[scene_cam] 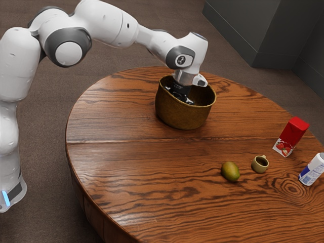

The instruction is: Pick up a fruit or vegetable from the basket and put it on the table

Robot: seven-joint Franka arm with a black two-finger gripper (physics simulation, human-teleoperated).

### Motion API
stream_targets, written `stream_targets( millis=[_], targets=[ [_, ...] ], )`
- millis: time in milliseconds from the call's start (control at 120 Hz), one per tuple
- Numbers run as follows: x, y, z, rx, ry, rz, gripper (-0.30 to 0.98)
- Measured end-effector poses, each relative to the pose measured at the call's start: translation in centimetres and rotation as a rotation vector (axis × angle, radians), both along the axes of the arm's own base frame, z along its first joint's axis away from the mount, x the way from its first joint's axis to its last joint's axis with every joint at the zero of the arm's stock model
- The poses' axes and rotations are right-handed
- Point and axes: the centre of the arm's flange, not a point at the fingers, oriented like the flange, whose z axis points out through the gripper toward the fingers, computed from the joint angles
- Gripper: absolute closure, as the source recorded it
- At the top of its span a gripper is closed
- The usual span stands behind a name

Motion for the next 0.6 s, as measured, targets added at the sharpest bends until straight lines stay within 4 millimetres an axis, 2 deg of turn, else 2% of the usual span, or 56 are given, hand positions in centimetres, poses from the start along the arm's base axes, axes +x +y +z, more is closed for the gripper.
stream_targets(
  millis=[50,142,308,417,500,600],
  targets=[
    [0.0,0.0,0.0,-0.001,-0.001,0.001,0.25],
    [0.0,0.0,0.0,-0.002,-0.003,0.002,0.32],
    [0.1,0.0,0.3,0.003,-0.009,0.003,0.33],
    [0.2,0.1,1.3,0.016,-0.025,-0.005,0.34],
    [0.5,0.3,2.9,0.037,-0.055,-0.016,0.35],
    [0.6,0.1,6.3,0.073,-0.11,-0.039,0.35]
  ],
)
